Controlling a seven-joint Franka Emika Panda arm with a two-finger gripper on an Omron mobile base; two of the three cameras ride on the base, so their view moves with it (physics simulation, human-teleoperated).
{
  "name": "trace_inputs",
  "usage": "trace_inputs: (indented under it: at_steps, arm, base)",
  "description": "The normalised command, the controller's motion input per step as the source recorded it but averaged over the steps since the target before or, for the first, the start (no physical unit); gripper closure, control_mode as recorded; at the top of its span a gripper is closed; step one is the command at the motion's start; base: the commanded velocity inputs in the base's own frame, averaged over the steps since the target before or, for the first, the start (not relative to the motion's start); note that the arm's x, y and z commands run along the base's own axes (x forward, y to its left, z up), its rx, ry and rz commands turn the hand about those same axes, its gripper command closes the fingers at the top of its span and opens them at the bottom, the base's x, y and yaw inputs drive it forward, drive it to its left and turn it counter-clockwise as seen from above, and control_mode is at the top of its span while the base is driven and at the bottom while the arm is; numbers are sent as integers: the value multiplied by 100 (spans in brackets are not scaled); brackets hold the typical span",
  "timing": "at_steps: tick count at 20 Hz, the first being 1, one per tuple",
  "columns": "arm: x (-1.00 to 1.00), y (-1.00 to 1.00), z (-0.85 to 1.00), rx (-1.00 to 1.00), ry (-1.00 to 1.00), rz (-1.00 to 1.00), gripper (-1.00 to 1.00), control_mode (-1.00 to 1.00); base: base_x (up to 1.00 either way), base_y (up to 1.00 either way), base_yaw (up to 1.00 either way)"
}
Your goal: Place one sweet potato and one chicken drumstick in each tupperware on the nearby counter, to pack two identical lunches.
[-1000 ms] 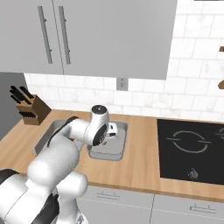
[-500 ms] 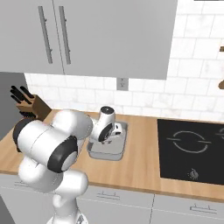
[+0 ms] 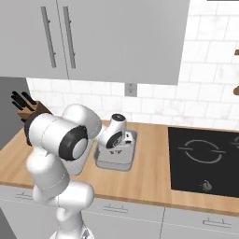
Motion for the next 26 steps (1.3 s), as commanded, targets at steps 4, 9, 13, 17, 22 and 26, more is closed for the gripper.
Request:
trace_inputs:
  at_steps: [4, 9, 13, 17, 22, 26]
  arm:
    - [-41, 2, 55, 0, -13, 0, -100, -100]
    - [-84, 21, 99, -4, -26, 0, -100, -100]
    - [-100, 57, 85, -10, -9, -10, -100, -100]
    - [-93, 79, 82, -8, -11, -20, -100, -100]
    - [-79, 52, 67, 0, -2, -14, -100, -100]
    - [-62, 29, 60, 4, 0, -2, -100, -100]
  base:
    - [0, 0, 0]
    - [0, 0, 0]
    - [0, 0, 0]
    - [0, 0, 0]
    - [0, 0, 0]
    - [0, 0, 0]
